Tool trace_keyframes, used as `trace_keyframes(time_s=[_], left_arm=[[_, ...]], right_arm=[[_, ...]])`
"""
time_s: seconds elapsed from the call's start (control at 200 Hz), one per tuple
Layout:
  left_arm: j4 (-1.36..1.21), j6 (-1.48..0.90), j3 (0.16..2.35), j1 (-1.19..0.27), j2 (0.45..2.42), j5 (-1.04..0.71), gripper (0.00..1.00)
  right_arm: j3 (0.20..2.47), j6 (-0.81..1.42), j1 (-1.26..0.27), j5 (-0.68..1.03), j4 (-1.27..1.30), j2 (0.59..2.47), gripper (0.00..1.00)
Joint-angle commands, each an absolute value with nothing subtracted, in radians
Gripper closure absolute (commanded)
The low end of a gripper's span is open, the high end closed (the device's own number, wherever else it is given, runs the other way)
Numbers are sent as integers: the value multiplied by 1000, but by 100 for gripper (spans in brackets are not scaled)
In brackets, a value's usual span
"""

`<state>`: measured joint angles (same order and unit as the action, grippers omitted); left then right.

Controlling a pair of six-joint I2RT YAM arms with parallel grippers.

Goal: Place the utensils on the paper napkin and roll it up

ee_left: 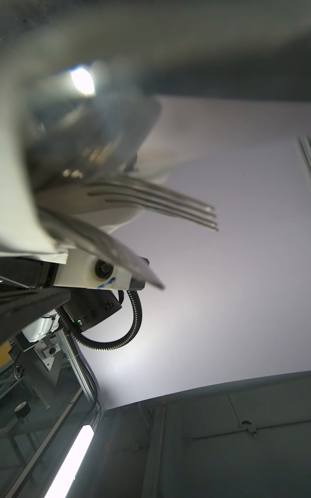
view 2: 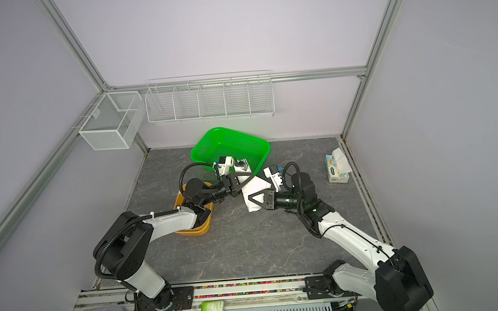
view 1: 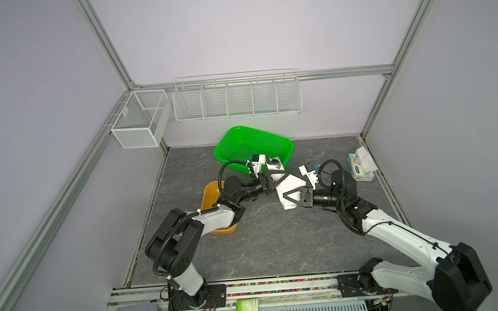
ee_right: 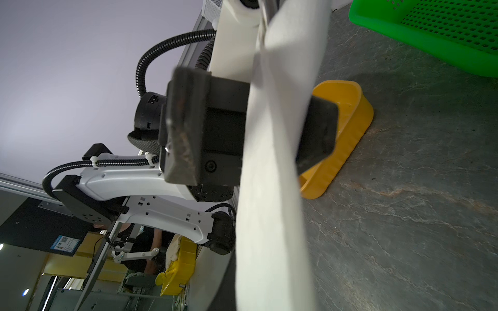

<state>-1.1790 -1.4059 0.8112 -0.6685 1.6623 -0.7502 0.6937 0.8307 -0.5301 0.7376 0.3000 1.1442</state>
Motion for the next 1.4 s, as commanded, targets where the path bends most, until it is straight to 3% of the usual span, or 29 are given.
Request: trace_keyframes(time_s=[0.0, 0.195, 0.495, 1.045, 1.215, 1.395], left_arm=[[-1238, -1419, 812, -675, 1649, -782, 58], [-1238, -1413, 831, -692, 1673, -792, 59], [-1207, -1379, 829, -692, 1668, -773, 84], [-1175, -1330, 844, -692, 1620, -763, 100], [-1154, -1308, 853, -687, 1597, -770, 100], [-1091, -1269, 855, -677, 1552, -762, 100]], right_arm=[[695, 837, -528, 740, 345, 1126, 88], [698, 845, -528, 743, 355, 1126, 87], [696, 849, -529, 753, 359, 1127, 86], [699, 816, -528, 744, 299, 1099, 75], [709, 795, -526, 728, 256, 1073, 67], [719, 753, -522, 673, 171, 1012, 39]])
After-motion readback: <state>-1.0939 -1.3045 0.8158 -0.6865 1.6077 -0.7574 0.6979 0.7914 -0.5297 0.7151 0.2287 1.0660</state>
